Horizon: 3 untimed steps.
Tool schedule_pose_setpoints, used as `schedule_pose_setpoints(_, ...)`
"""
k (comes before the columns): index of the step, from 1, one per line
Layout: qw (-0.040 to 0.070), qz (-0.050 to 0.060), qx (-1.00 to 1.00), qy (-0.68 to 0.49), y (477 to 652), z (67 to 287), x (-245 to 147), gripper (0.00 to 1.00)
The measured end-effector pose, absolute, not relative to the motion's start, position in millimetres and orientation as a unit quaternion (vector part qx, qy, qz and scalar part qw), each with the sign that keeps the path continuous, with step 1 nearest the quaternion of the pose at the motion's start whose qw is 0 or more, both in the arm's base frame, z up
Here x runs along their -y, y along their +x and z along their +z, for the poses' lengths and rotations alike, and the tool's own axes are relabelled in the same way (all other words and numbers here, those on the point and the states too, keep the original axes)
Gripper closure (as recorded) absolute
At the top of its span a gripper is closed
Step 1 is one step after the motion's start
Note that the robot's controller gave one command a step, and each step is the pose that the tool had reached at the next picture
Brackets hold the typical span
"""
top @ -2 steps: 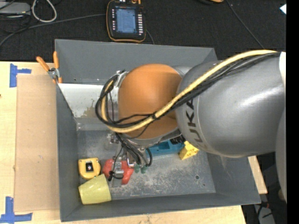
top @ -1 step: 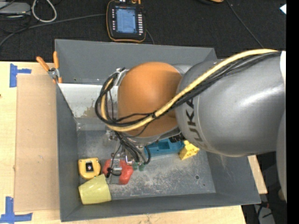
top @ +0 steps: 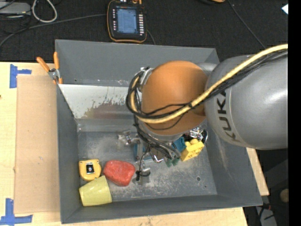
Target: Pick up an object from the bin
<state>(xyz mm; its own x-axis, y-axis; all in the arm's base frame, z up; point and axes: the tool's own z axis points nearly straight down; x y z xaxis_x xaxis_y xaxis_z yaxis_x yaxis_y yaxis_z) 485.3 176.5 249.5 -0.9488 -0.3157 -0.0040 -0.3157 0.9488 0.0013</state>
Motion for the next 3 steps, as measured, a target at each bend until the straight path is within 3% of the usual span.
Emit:
schedule_pose_setpoints(1, 0.001, 0.002, -0.989, -0.149, 482.4, 152, -221, 0.0)
schedule_pose_setpoints(2, 0.005, 0.001, -0.994, -0.11, 482.6, 192, -222, 0.0)
schedule_pose_setpoints(3, 0.012, 0.004, -0.992, -0.128, 483.1, 180, -219, 0.0)
